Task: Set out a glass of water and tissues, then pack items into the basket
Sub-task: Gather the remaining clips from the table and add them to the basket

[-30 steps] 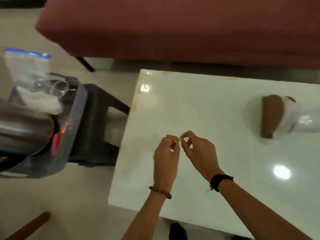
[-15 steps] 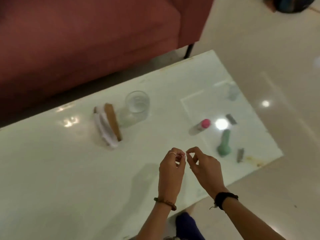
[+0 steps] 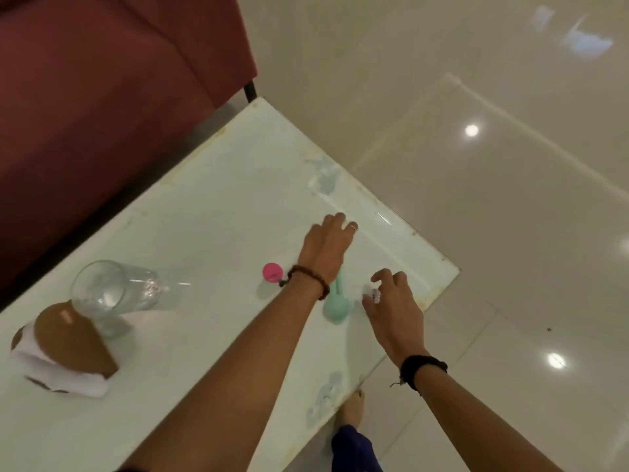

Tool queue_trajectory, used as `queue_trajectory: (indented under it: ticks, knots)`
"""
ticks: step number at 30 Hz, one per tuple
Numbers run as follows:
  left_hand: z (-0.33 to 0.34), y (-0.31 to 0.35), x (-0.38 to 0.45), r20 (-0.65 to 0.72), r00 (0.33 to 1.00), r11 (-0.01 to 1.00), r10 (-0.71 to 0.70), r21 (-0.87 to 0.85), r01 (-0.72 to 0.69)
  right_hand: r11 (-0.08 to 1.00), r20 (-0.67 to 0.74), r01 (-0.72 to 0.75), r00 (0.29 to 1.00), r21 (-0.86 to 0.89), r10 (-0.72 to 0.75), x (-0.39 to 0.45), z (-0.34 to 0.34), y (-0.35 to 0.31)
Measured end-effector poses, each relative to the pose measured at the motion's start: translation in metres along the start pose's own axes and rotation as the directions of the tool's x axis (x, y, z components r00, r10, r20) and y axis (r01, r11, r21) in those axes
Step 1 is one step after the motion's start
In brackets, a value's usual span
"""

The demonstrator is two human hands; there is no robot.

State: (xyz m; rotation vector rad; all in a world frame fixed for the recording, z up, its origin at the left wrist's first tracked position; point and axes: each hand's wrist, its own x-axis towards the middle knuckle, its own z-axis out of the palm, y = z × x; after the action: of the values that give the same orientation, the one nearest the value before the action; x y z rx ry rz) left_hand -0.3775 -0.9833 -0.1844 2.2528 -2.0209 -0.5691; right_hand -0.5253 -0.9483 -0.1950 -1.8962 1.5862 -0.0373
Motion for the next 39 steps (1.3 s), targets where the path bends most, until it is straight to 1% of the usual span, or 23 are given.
queue_trajectory:
  ticks: [2,3,5,7,9,11,12,13,14,16,18,19,21,24,27,29,32,34,36,39]
  knots:
    - [0.005,-0.001,0.013,0.075,0.997,0.999,-0.021,0.039,0.018,0.999,0.020,-0.035,0.999,-0.004,0.035,0.004,0.002,0.004]
    - [0.008,-0.001,0.016,0.082,0.996,0.999,-0.036,0.038,0.033,0.999,0.030,-0.047,0.998,0.006,0.047,0.006,0.002,0.005]
    - [0.013,-0.002,0.018,0.061,0.997,0.997,-0.057,0.062,0.053,0.998,0.043,-0.052,0.998,0.031,0.051,0.008,0.003,0.005]
    - [0.017,-0.002,0.019,0.054,0.998,0.990,-0.021,0.139,0.014,0.998,0.051,-0.032,0.998,0.054,0.030,0.010,0.004,0.006]
    - [0.016,-0.005,0.017,0.053,0.999,0.988,0.006,0.151,-0.014,0.995,0.058,-0.024,0.998,0.099,0.018,0.010,0.005,0.006]
    - [0.013,-0.006,0.011,-0.004,1.000,0.997,-0.018,0.073,0.018,0.986,0.055,-0.031,0.998,0.165,0.022,0.010,0.004,0.003]
    - [0.010,-0.005,0.005,-0.050,0.997,0.998,-0.055,-0.019,0.054,0.977,0.046,-0.037,0.999,0.212,0.028,0.010,0.003,0.000]
    - [0.007,-0.003,-0.004,-0.088,0.989,0.984,-0.115,-0.148,0.101,0.960,0.034,-0.046,0.999,0.275,0.038,0.008,0.002,-0.006]
    - [0.003,0.001,-0.014,-0.109,0.976,0.943,-0.187,-0.299,0.147,0.934,0.015,-0.056,0.998,0.354,0.054,0.007,0.000,-0.013]
    - [-0.008,0.009,-0.038,-0.143,0.932,0.808,-0.333,-0.554,0.203,0.859,-0.020,-0.063,0.996,0.509,0.085,0.000,-0.005,-0.031]
    - [-0.021,0.011,-0.065,-0.174,0.859,0.660,-0.481,-0.717,0.224,0.792,-0.023,-0.048,0.997,0.609,0.079,-0.010,-0.008,-0.053]
    - [-0.028,0.008,-0.079,-0.175,0.814,0.583,-0.553,-0.780,0.228,0.759,-0.002,-0.051,0.998,0.650,0.069,-0.017,-0.008,-0.065]
    - [-0.043,-0.001,-0.107,-0.145,0.727,0.430,-0.672,-0.875,0.222,0.698,0.072,-0.083,0.996,0.712,0.045,-0.029,-0.006,-0.088]
    - [-0.060,-0.028,-0.154,-0.042,0.623,0.190,-0.781,-0.967,0.172,0.639,0.196,-0.135,0.980,0.757,-0.026,-0.051,0.007,-0.127]
    - [-0.069,-0.060,-0.203,0.093,0.504,-0.071,-0.859,-0.995,0.064,0.605,0.294,-0.163,0.948,0.779,-0.124,-0.077,0.027,-0.166]
    - [-0.070,-0.082,-0.242,0.161,0.456,-0.190,-0.875,-0.982,-0.017,0.589,0.348,-0.177,0.918,0.789,-0.190,-0.101,0.044,-0.192]
    - [-0.069,-0.113,-0.305,0.219,0.394,-0.281,-0.892,-0.954,-0.106,0.570,0.430,-0.212,0.858,0.794,-0.280,-0.142,0.073,-0.228]
    - [-0.067,-0.138,-0.357,0.234,0.359,-0.304,-0.903,-0.941,-0.151,0.585,0.484,-0.232,0.813,0.778,-0.322,-0.178,0.100,-0.257]
    - [-0.064,-0.158,-0.408,0.248,0.342,-0.322,-0.907,-0.929,-0.182,0.618,0.529,-0.231,0.771,0.751,-0.354,-0.213,0.128,-0.282]
    - [-0.060,-0.191,-0.498,0.264,0.291,-0.340,-0.920,-0.907,-0.251,0.648,0.598,-0.238,0.686,0.723,-0.414,-0.276,0.176,-0.322]
